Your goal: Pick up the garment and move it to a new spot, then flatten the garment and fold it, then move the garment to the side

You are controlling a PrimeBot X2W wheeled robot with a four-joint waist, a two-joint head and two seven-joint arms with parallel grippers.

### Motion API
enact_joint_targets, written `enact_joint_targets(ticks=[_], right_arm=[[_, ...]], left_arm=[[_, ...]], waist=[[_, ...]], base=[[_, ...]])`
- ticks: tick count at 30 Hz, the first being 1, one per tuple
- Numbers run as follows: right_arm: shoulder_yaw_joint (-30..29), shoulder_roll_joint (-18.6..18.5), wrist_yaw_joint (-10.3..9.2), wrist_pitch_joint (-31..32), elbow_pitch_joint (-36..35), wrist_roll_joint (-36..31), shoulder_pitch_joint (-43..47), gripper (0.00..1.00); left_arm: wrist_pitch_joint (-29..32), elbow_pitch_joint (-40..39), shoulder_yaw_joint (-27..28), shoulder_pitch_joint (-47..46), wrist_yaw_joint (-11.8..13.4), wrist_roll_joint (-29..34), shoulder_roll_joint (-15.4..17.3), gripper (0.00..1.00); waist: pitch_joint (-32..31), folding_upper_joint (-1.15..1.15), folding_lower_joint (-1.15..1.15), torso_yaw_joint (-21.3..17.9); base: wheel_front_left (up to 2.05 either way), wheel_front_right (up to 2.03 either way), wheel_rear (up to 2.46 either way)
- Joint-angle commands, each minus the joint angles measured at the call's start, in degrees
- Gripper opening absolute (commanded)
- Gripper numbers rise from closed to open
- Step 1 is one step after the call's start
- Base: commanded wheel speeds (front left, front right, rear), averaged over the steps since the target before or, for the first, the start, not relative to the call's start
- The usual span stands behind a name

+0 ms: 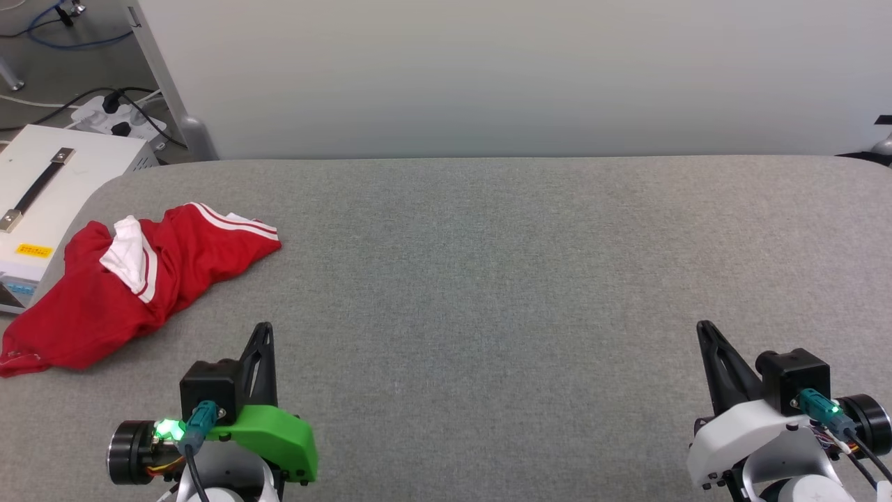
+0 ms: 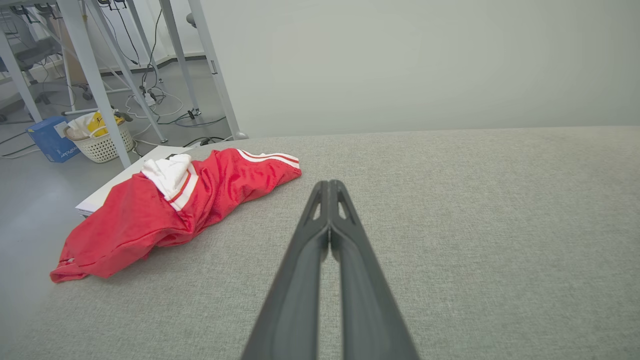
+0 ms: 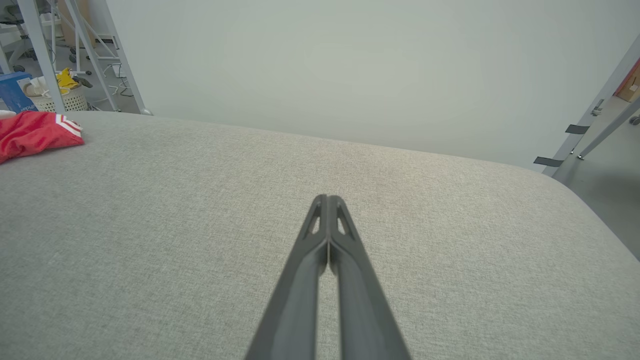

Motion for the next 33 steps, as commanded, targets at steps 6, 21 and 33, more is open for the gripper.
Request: enact_joint_targets(ticks=[6, 21, 33], right_arm=[[0.02, -0.05, -0.05, 0.06, -0.15, -0.55, -0.95, 0.00], [0.02, -0.05, -0.05, 0.06, -0.15, -0.55, -0.95, 0.00], [0.02, -0.05, -0.05, 0.06, -0.15, -0.55, -0.95, 0.00]], left_arm=[[-0.05, -0.12, -0.03, -1.00, 0.20, 0.55, -0.30, 0.00], [-0.05, -0.12, -0.03, -1.00, 0.20, 0.55, -0.30, 0.00], [-0.05, -0.12, -0.03, -1.00, 0.20, 0.55, -0.30, 0.00]], waist=[[0.00, 0.00, 0.00, 0.00], [0.00, 0.00, 0.00, 0.00], [0.00, 0.00, 0.00, 0.00]], base=[[0.00, 0.00, 0.00], [0.00, 0.00, 0.00], [0.00, 0.00, 0.00]])
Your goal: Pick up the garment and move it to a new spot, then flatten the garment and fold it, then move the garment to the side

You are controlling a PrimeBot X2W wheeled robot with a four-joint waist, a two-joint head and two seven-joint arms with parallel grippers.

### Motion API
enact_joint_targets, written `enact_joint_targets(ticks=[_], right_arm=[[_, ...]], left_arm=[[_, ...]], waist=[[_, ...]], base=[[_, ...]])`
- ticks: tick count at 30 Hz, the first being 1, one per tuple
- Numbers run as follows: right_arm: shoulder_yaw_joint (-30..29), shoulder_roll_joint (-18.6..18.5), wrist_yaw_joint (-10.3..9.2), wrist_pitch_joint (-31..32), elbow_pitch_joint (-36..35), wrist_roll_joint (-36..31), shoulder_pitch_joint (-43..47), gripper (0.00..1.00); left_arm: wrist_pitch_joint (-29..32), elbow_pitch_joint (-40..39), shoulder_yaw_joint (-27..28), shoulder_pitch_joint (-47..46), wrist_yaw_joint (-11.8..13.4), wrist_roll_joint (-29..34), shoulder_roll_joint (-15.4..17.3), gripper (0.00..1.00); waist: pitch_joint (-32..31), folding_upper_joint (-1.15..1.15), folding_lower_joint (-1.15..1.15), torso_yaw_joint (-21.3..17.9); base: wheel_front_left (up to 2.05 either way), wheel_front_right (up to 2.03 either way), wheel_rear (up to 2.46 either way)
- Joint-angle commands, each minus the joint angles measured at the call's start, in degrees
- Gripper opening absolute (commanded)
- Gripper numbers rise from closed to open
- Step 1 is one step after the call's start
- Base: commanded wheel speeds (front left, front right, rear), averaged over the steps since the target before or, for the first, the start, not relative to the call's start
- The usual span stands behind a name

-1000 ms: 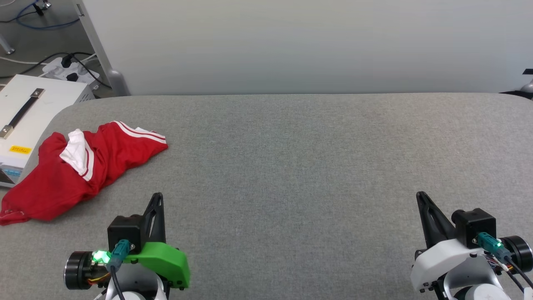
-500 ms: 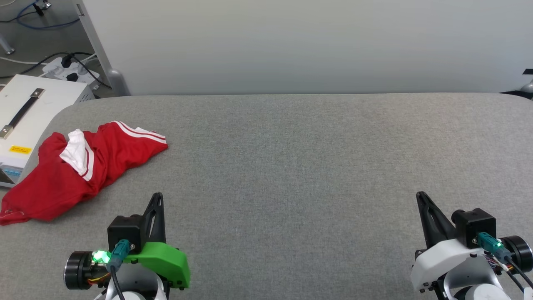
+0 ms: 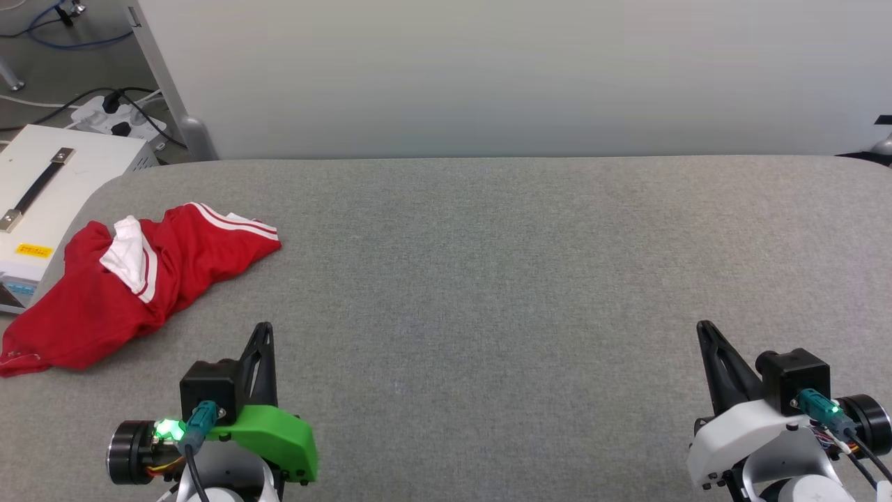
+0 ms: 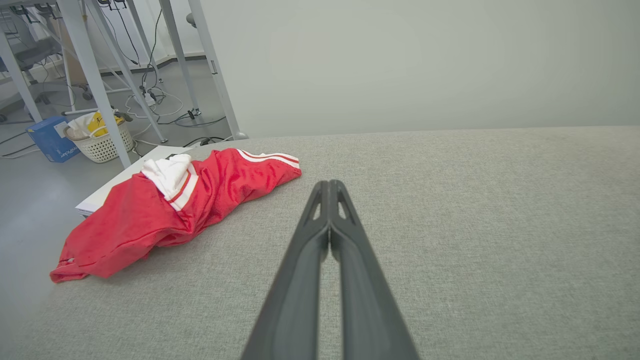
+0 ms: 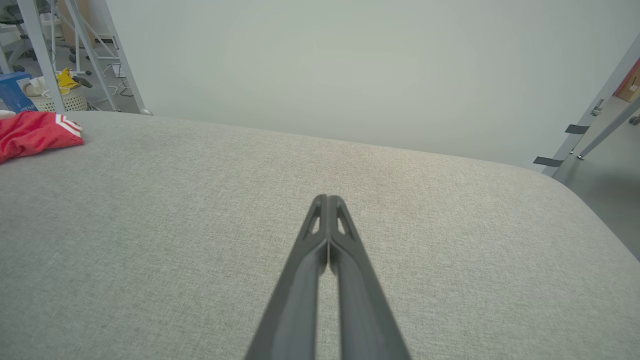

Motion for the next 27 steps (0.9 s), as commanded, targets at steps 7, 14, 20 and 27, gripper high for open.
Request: enact_joint_targets(ticks=[7, 14, 20, 27], right_arm=[[0.02, -0.05, -0.05, 0.06, -0.15, -0.55, -0.95, 0.00], [0.02, -0.05, -0.05, 0.06, -0.15, -0.55, -0.95, 0.00], [-0.02, 0.00, 0.00, -0.02, 0.01, 0.04, 0.03, 1.00], [-0.51, 0.01, 0.00, -0.78, -0.22, 0.65, 0.10, 1.00]], left_arm=[[-0.05, -0.12, -0.03, -1.00, 0.20, 0.55, -0.30, 0.00], [-0.05, -0.12, -0.03, -1.00, 0.20, 0.55, -0.30, 0.00], [-0.01, 0.02, 0.01, 0.06, 0.00, -0.01, 0.02, 1.00], [-0.77, -0.19, -0.24, 0.00, 0.54, -0.11, 0.01, 1.00]], waist=[[0.00, 0.00, 0.00, 0.00], [0.00, 0.00, 0.00, 0.00], [0.01, 0.00, 0.00, 0.00], [0.08, 0.00, 0.00, -0.01]], base=[[0.00, 0.00, 0.00], [0.00, 0.00, 0.00], [0.00, 0.00, 0.00], [0.00, 0.00, 0.00]])
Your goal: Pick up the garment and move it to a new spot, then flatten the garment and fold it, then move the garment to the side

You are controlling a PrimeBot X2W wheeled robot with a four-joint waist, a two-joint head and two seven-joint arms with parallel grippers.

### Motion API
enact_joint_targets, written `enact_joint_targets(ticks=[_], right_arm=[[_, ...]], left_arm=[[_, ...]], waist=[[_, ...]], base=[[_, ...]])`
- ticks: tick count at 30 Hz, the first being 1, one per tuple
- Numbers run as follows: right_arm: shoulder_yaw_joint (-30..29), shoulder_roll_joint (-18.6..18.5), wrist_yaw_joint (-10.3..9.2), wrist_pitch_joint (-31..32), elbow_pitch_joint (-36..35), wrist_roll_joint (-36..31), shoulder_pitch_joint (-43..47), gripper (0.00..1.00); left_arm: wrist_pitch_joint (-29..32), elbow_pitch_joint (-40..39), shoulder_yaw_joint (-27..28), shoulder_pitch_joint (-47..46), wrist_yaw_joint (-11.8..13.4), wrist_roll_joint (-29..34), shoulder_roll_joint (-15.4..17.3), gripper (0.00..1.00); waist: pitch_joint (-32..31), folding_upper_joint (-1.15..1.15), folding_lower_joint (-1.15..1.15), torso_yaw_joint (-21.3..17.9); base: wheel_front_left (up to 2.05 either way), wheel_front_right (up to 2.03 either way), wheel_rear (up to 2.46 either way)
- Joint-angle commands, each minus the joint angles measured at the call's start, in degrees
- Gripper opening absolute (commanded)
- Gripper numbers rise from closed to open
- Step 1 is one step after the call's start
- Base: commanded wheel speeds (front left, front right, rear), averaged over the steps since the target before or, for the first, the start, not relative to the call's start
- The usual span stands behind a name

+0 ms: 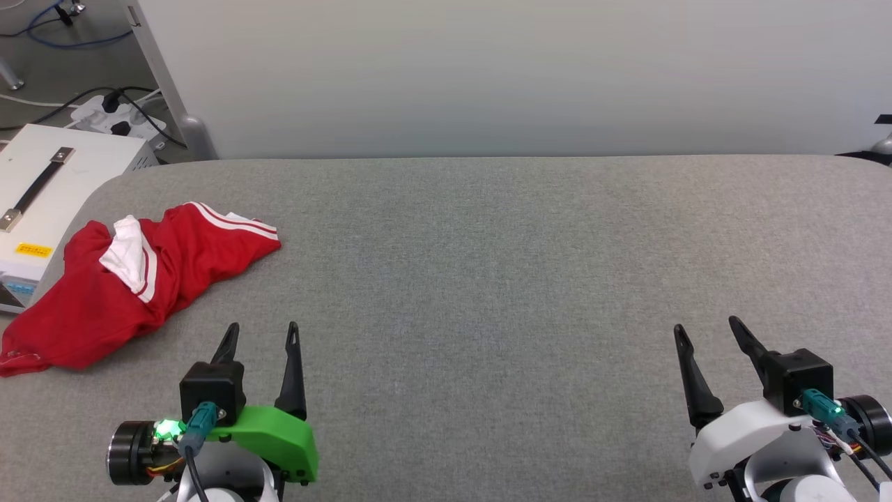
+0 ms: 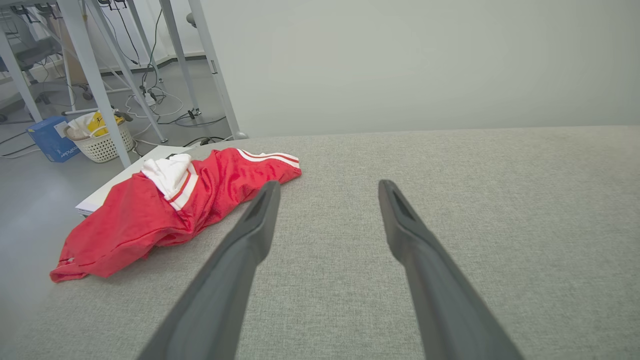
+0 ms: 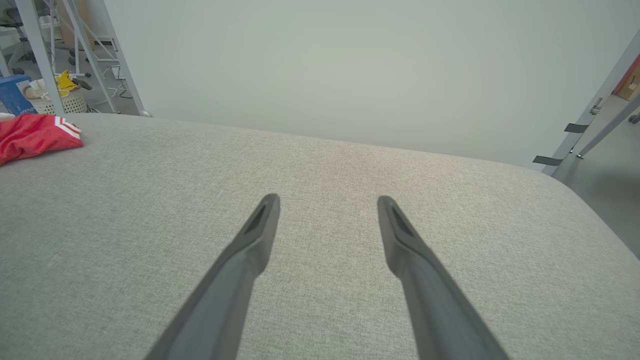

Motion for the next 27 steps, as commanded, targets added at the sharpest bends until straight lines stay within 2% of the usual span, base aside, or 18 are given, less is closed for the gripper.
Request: enact_joint_targets(ticks=[1, 27], right_arm=[[-0.34, -0.01, 0.00, -0.67, -0.27, 0.48, 0.08, 1.00], [-1.68, -0.03, -0.01, -3.75, -2.18, 4.58, 0.98, 1.00]], left_arm=[[-0.69, -0.21, -0.19, -0.07, 0.47, -0.09, -0.02, 1.00], [-3.79, -1.07, -1.26, -0.05, 1.56, -0.63, -0.08, 1.00]], waist=[[0.01, 0.00, 0.00, 0.00], [0.02, 0.00, 0.00, 0.07]], base=[[0.00, 0.00, 0.00], [0.00, 0.00, 0.00]])
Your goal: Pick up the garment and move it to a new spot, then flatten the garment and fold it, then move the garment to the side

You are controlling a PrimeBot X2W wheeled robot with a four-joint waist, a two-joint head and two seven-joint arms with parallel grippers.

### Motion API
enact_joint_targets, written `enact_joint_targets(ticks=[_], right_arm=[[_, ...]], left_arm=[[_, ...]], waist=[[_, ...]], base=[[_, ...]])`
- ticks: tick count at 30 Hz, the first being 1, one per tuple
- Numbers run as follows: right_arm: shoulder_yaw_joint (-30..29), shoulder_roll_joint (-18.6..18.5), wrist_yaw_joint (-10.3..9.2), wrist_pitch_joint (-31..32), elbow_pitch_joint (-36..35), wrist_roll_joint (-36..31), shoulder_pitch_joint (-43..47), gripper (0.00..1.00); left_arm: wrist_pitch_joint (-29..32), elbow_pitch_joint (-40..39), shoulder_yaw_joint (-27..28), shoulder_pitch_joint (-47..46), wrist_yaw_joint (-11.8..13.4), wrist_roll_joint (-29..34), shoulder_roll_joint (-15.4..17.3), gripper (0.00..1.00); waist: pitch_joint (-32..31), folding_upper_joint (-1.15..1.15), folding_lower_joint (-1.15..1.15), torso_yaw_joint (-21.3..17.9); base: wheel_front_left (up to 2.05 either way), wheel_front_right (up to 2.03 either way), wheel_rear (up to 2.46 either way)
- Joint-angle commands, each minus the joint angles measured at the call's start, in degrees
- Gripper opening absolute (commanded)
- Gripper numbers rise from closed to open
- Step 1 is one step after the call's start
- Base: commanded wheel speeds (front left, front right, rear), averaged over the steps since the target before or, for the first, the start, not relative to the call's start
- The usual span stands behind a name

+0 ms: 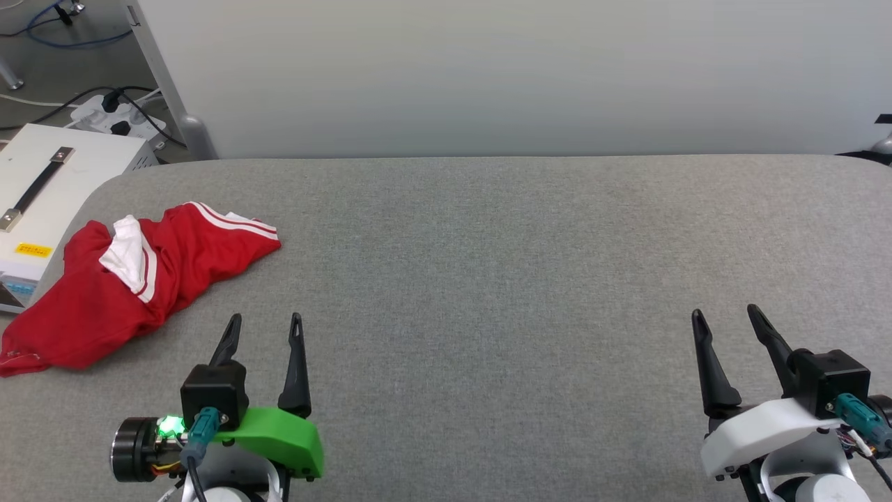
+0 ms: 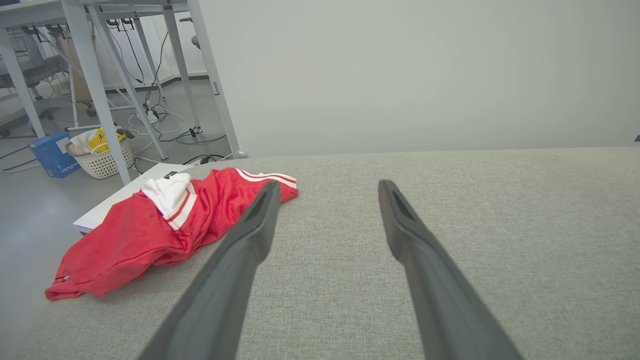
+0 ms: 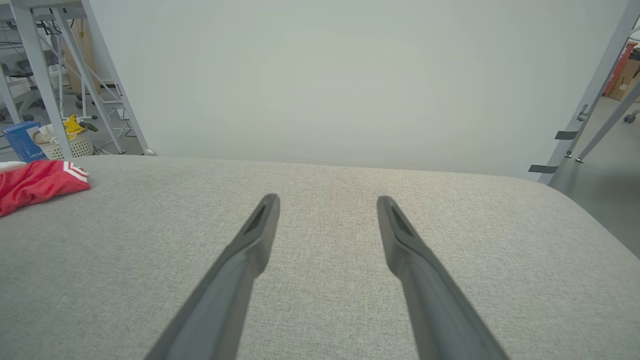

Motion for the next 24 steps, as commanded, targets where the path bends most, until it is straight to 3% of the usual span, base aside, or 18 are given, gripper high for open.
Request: enact_joint_targets(ticks=[1, 24], right_arm=[[-0.25, -0.04, -0.01, -0.74, -0.63, 0.60, 0.81, 1.00], [-0.89, -0.05, -0.02, -3.46, -1.85, 3.02, 2.22, 1.00]], left_arm=[[-0.54, -0.30, -0.03, -0.04, 0.27, -0.22, -0.08, 1.00], [-3.27, 0.12, -1.09, 0.41, 0.52, -1.53, -0.15, 1.00]], waist=[[-0.01, 0.00, 0.00, 0.01], [-0.26, 0.00, 0.00, 0.11]], base=[[0.00, 0.00, 0.00], [0.00, 0.00, 0.00]])
